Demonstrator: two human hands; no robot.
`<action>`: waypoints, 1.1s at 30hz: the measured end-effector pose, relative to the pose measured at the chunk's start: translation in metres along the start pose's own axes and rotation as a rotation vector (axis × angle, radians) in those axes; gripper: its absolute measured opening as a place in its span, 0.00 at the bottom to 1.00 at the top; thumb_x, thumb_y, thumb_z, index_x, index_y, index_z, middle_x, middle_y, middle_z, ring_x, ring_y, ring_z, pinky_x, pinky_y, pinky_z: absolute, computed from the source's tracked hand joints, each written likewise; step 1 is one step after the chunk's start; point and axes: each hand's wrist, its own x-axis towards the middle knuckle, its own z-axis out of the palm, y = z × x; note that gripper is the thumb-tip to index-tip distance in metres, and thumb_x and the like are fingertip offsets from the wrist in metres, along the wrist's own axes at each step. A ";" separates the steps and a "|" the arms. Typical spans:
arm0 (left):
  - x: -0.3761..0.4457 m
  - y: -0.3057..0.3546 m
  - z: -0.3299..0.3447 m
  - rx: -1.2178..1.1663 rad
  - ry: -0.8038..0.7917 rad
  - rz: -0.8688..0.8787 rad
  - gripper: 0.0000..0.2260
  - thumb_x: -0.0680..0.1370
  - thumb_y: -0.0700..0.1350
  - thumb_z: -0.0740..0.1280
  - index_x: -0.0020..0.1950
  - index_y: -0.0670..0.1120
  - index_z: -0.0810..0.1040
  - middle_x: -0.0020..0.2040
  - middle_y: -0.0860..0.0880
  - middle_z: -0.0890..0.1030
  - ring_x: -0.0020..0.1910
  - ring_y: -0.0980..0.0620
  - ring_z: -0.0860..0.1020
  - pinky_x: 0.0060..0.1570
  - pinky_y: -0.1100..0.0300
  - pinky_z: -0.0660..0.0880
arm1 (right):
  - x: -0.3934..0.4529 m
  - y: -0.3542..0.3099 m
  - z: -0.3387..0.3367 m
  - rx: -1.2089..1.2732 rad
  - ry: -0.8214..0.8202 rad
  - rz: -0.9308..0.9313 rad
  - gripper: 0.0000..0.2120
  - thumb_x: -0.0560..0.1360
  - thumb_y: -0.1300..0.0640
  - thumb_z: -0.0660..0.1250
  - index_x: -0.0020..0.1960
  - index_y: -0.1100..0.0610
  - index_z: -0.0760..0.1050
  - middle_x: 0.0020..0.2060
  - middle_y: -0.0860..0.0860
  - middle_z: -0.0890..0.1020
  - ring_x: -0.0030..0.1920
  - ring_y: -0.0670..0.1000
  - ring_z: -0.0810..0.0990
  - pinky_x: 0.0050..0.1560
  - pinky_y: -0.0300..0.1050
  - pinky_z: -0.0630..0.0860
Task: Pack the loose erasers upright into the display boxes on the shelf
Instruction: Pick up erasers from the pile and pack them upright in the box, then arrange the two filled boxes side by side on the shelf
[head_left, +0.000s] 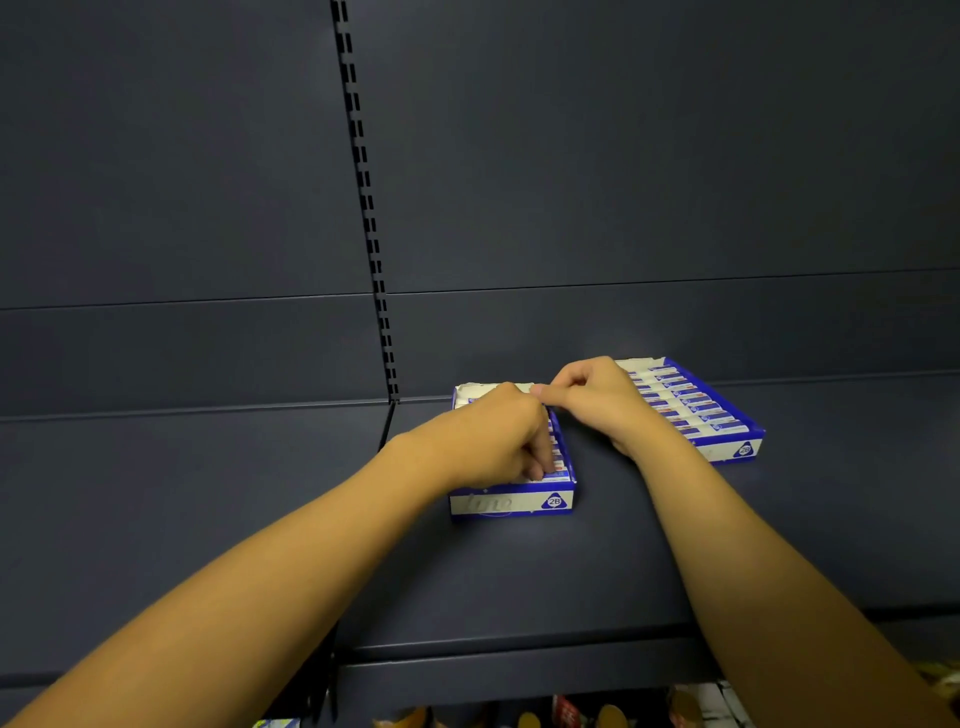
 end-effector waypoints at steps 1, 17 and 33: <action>-0.002 -0.001 0.000 -0.010 0.007 -0.013 0.09 0.75 0.36 0.72 0.52 0.47 0.87 0.49 0.51 0.86 0.45 0.59 0.80 0.51 0.64 0.76 | -0.001 0.001 0.002 -0.010 0.004 -0.006 0.12 0.72 0.46 0.76 0.40 0.55 0.82 0.38 0.49 0.85 0.43 0.48 0.83 0.44 0.45 0.79; -0.047 -0.021 -0.020 -0.055 0.293 -0.488 0.20 0.80 0.58 0.65 0.66 0.48 0.79 0.61 0.50 0.83 0.55 0.54 0.80 0.52 0.62 0.74 | -0.001 0.003 -0.051 -0.209 0.127 -0.056 0.10 0.77 0.50 0.70 0.42 0.55 0.82 0.41 0.49 0.83 0.49 0.50 0.79 0.46 0.41 0.71; -0.075 -0.041 0.015 -0.557 0.128 -0.362 0.44 0.63 0.53 0.84 0.74 0.55 0.66 0.61 0.58 0.81 0.59 0.59 0.80 0.64 0.54 0.77 | -0.053 -0.010 -0.027 -0.229 -0.363 -0.035 0.27 0.61 0.36 0.80 0.56 0.43 0.77 0.50 0.39 0.84 0.52 0.42 0.83 0.60 0.46 0.78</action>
